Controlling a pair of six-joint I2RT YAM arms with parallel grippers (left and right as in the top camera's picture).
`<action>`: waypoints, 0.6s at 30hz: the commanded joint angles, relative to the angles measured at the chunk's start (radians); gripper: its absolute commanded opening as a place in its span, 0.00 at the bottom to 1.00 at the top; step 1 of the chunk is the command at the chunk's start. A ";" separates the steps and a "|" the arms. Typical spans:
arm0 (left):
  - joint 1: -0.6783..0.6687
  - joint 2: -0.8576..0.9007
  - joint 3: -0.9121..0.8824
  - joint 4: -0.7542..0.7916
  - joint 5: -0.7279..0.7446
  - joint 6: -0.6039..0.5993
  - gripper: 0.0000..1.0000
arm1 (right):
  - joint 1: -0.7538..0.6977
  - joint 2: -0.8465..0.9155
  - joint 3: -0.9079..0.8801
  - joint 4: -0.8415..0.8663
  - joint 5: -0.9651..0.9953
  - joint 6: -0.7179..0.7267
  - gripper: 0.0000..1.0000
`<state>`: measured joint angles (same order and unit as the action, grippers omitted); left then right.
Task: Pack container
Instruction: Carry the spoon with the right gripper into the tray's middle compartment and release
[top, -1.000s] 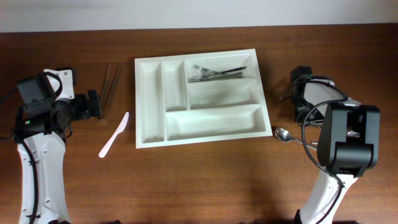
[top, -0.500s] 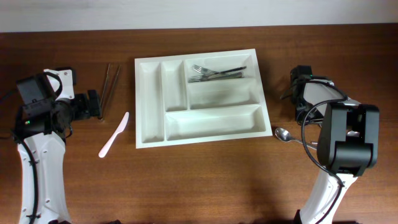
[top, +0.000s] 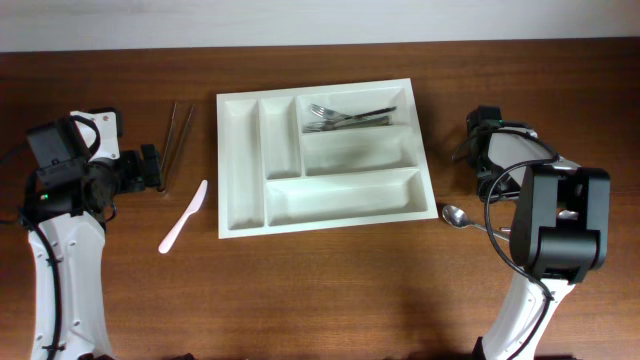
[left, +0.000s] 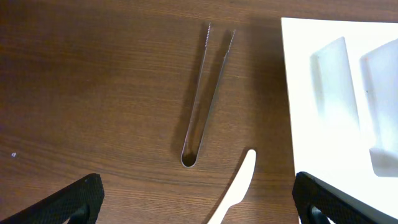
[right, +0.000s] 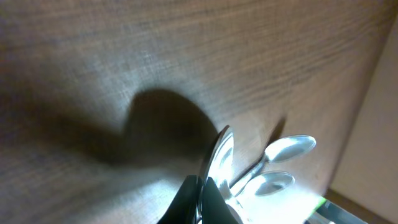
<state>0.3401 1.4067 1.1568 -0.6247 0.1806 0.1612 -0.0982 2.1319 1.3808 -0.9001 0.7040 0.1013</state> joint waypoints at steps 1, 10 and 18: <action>0.003 0.003 0.020 0.003 0.014 0.013 0.99 | 0.021 0.016 0.068 -0.037 0.050 0.010 0.04; 0.003 0.003 0.020 0.003 0.014 0.013 0.99 | 0.117 -0.011 0.360 -0.210 0.053 0.008 0.04; 0.003 0.003 0.020 0.003 0.014 0.013 0.99 | 0.312 -0.046 0.585 -0.228 0.035 -0.142 0.04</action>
<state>0.3401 1.4067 1.1568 -0.6247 0.1802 0.1612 0.1207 2.1365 1.8999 -1.1259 0.7311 0.0257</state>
